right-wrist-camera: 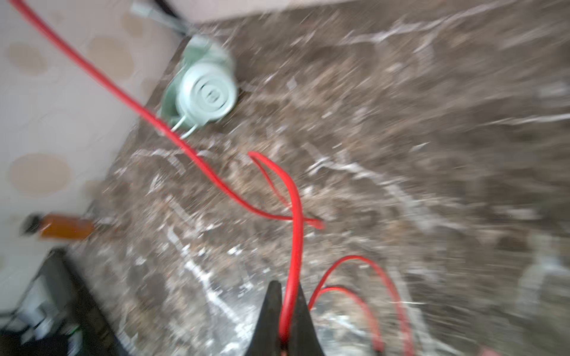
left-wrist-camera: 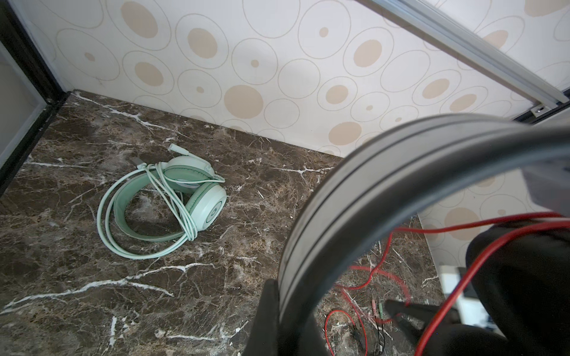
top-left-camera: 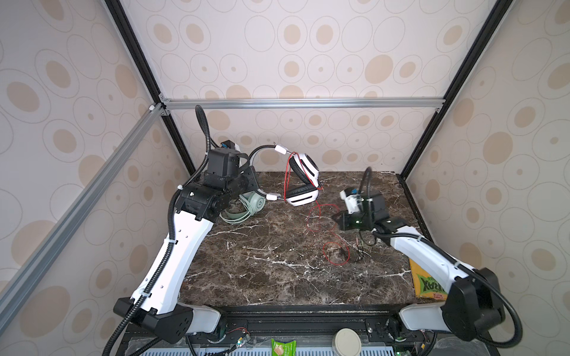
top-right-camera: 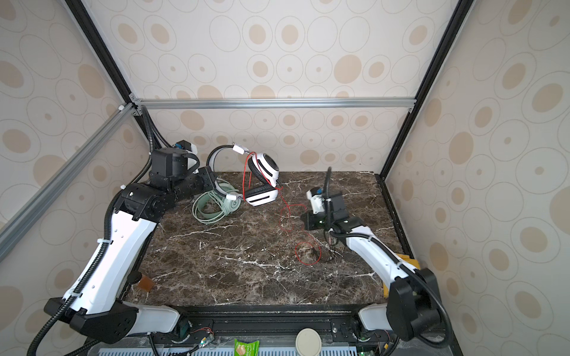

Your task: Wrap the headphones

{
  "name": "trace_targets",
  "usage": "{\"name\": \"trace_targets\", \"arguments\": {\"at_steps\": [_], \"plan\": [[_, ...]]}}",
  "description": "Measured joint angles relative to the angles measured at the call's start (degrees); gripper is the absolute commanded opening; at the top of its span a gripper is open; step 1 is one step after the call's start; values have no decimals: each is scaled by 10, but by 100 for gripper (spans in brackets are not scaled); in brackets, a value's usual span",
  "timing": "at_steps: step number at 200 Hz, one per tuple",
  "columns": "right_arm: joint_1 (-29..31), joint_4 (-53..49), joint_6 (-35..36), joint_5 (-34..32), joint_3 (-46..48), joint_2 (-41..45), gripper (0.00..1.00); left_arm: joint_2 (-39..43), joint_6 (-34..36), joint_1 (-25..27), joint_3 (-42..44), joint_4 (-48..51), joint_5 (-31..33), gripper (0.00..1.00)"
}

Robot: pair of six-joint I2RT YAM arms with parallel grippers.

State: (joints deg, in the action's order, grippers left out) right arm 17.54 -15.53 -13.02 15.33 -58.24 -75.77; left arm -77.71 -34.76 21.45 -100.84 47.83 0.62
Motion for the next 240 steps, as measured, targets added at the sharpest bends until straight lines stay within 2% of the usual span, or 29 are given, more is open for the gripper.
{"name": "trace_targets", "arguments": {"at_steps": [18,24,31,37,42,51,66,81,110,146,195,240], "plan": [[-42,-36,23,-78,-41,7,1,6,1,-2,0,6,2,0],[-52,-46,29,-98,-54,1,15,8,1,-2,0,8,2,0],[-63,-57,35,-120,-73,-13,44,11,1,-3,0,9,3,0],[-71,-66,38,-138,-89,-29,63,14,1,-3,0,10,4,0],[-78,-75,39,-154,-106,-49,71,17,1,-3,0,11,4,0],[-89,-88,43,-171,-136,-84,76,22,1,-4,0,12,5,0],[-102,-106,46,-182,-169,-134,77,30,1,-5,0,12,5,0],[-104,-110,47,-175,-157,-142,76,34,1,-6,0,12,5,0],[-83,-110,48,-154,-85,-81,71,33,1,-7,0,12,3,0],[-46,-85,60,-72,-38,-25,70,23,1,-10,-8,12,-3,0],[59,-3,106,47,-20,-107,68,8,1,-10,-37,16,-11,0],[67,120,103,102,30,-166,68,7,1,-11,-69,28,-14,0]]}}
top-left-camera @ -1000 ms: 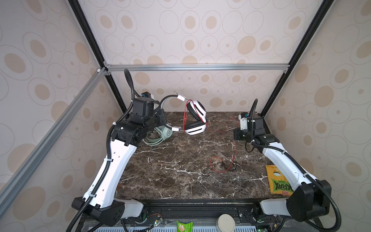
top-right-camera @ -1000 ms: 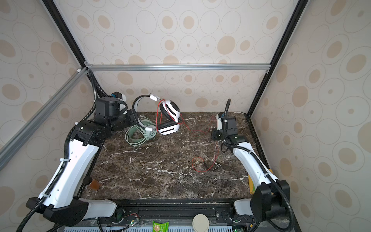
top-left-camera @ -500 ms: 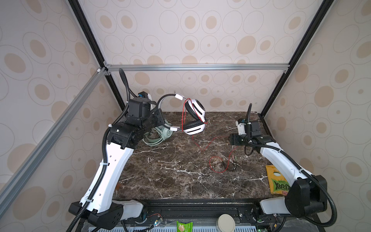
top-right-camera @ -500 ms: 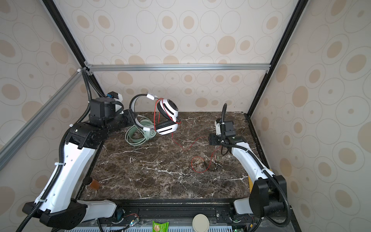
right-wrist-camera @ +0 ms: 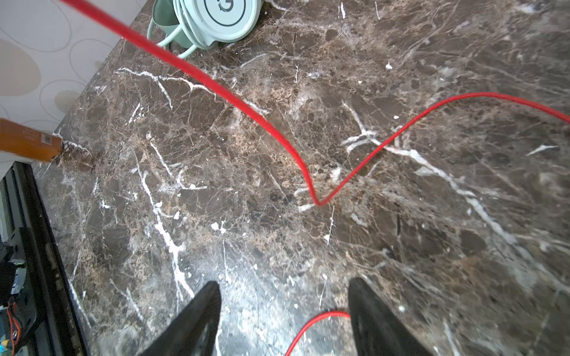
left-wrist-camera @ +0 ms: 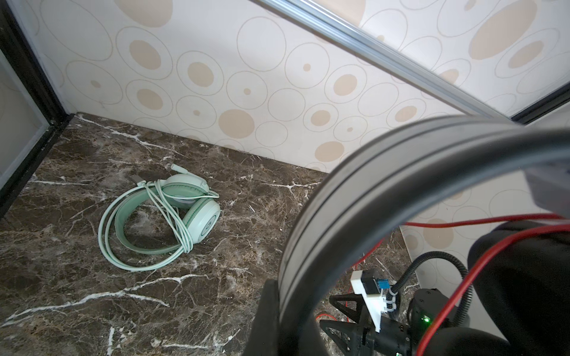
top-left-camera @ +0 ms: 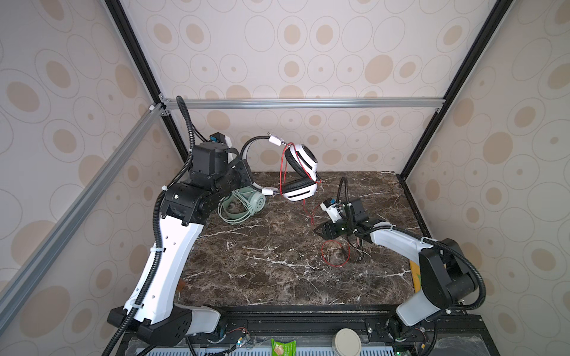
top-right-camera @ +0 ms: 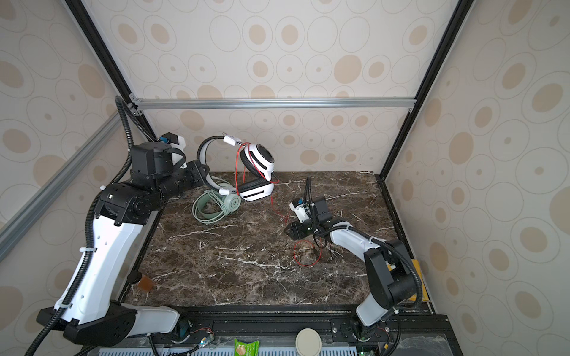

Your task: Wrap the headphones

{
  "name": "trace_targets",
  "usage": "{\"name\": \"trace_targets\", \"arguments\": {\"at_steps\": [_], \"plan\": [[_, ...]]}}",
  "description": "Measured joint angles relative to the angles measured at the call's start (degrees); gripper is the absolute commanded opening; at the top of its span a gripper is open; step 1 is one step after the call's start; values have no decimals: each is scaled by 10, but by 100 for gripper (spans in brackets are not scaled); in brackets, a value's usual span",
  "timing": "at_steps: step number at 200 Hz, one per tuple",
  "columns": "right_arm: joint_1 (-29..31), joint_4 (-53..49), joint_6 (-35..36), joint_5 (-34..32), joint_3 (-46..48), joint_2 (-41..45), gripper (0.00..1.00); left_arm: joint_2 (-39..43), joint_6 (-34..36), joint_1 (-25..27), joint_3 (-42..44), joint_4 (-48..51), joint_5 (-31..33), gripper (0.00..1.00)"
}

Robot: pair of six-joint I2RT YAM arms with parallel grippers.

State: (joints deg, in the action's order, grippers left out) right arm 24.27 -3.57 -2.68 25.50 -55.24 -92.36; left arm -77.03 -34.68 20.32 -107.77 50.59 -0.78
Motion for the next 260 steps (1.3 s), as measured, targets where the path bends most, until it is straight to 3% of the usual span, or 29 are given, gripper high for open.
{"name": "trace_targets", "arguments": {"at_steps": [101,175,195,227,260], "plan": [[0,184,-51,48,-8,-103,61,-9,0,-3,-21,18,-3,0],[0,247,-75,59,-31,-167,53,-19,0,-5,-43,26,-5,0],[0,260,-73,63,-32,-176,43,-23,0,-7,-53,30,-7,0],[0,282,-71,74,-32,-183,12,-28,0,-12,-63,36,-16,0],[4,310,-73,79,6,-170,0,-34,0,-20,-64,39,-19,0]]}}
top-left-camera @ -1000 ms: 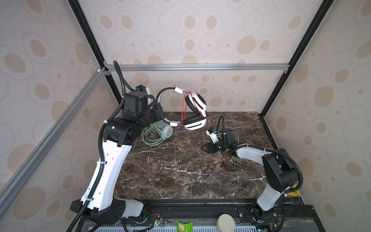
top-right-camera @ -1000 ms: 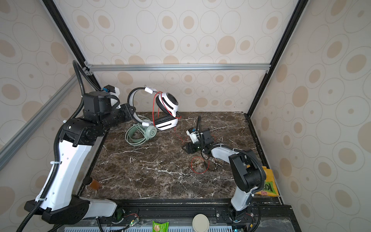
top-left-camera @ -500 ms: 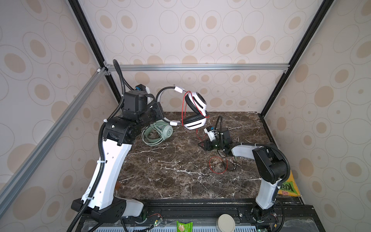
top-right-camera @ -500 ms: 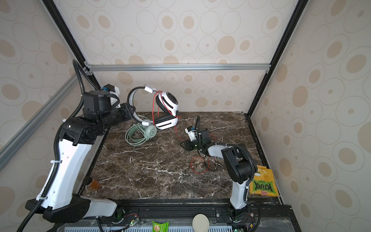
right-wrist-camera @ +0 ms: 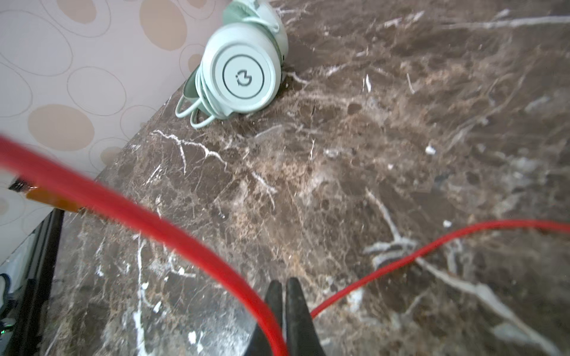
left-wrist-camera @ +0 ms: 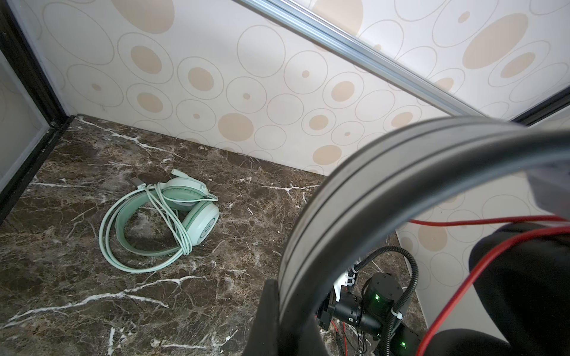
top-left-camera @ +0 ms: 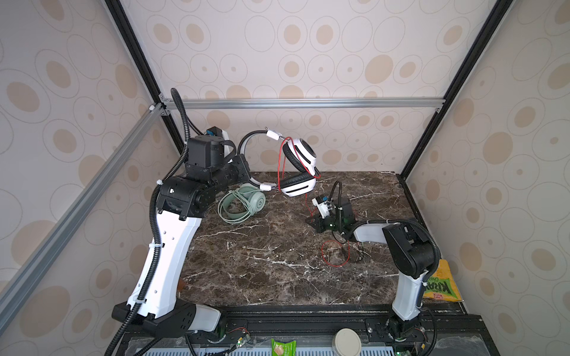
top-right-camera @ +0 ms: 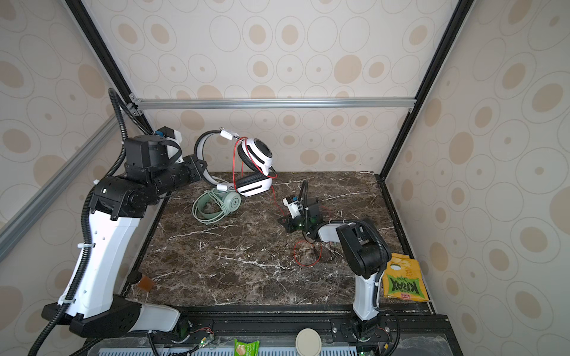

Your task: Wrap the headphones

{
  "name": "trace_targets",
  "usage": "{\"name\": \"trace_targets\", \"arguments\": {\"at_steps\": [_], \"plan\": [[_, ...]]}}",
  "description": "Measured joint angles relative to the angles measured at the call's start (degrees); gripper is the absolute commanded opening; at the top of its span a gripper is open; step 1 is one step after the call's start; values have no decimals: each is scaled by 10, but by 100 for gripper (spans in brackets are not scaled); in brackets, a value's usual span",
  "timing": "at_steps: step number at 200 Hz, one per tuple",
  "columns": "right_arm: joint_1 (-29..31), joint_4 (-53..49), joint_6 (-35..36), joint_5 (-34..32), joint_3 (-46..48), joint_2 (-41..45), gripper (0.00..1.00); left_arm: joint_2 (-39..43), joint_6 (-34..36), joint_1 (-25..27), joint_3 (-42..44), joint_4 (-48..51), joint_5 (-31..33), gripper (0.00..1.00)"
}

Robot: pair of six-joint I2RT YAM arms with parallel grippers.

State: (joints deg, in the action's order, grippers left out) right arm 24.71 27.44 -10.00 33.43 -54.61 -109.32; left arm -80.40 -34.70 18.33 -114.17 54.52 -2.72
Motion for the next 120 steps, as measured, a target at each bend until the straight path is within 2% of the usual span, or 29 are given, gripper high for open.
{"name": "trace_targets", "arguments": {"at_steps": [31,72,120], "plan": [[36,-54,3,-34,71,67,0,-14,-2,-11,1,0,0,0],[154,-177,0,-114,78,153,0,-19,-20,-35,26,-21,0,0],[280,-306,-4,-201,78,216,0,-19,-45,-72,102,-56,8,0]]}}
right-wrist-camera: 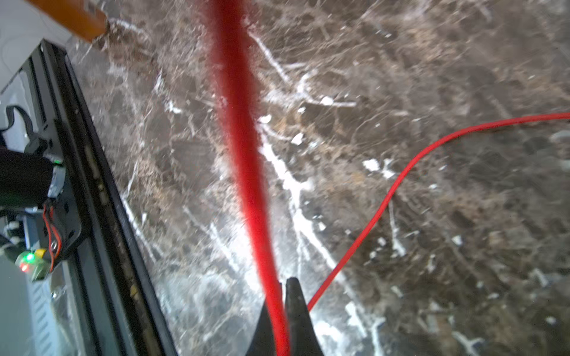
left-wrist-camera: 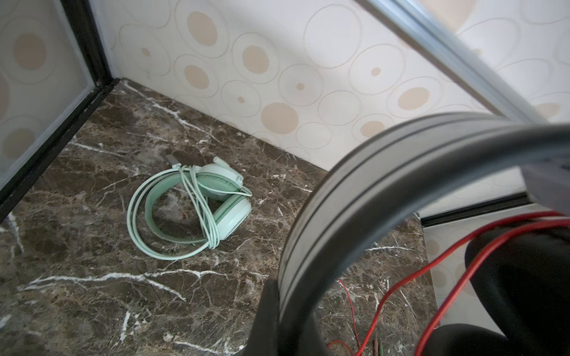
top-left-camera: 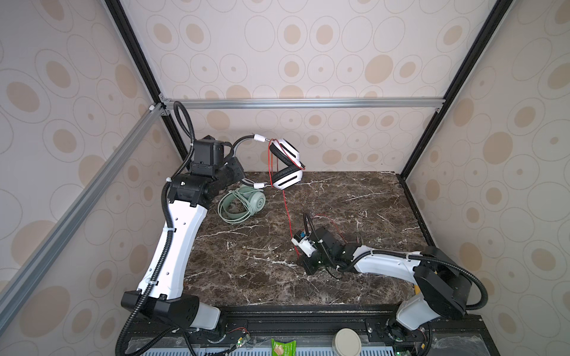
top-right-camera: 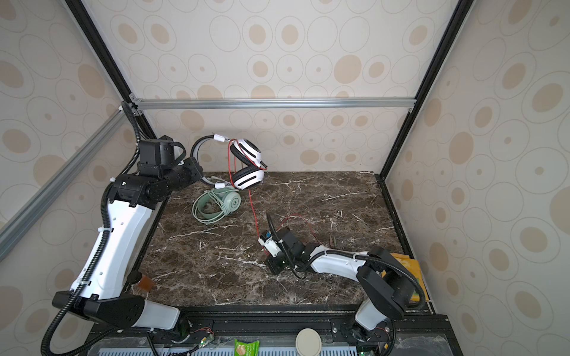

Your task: Wrap the headphones

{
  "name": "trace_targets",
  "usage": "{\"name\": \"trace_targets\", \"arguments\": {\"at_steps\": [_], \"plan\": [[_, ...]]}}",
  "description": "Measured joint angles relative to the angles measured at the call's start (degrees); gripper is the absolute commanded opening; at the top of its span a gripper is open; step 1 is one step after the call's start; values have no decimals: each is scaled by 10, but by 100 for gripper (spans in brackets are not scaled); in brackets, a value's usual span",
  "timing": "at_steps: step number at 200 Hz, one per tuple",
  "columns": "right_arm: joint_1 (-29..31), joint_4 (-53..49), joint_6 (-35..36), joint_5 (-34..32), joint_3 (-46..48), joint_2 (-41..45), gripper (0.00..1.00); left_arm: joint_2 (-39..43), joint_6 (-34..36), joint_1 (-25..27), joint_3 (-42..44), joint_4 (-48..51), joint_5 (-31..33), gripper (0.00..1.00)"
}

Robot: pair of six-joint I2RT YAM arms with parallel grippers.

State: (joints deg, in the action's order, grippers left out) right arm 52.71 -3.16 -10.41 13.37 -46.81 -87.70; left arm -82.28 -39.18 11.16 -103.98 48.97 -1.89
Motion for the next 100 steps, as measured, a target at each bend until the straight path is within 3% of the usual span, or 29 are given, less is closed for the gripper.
{"name": "trace_targets", "arguments": {"at_steps": [63,100], "plan": [[179,-162,7,-132,-49,62,0,0,-35,-13,113,-45,23,0],[238,-259,18,-193,-103,89,0,0,-59,-14,144,-63,48,0]]}}
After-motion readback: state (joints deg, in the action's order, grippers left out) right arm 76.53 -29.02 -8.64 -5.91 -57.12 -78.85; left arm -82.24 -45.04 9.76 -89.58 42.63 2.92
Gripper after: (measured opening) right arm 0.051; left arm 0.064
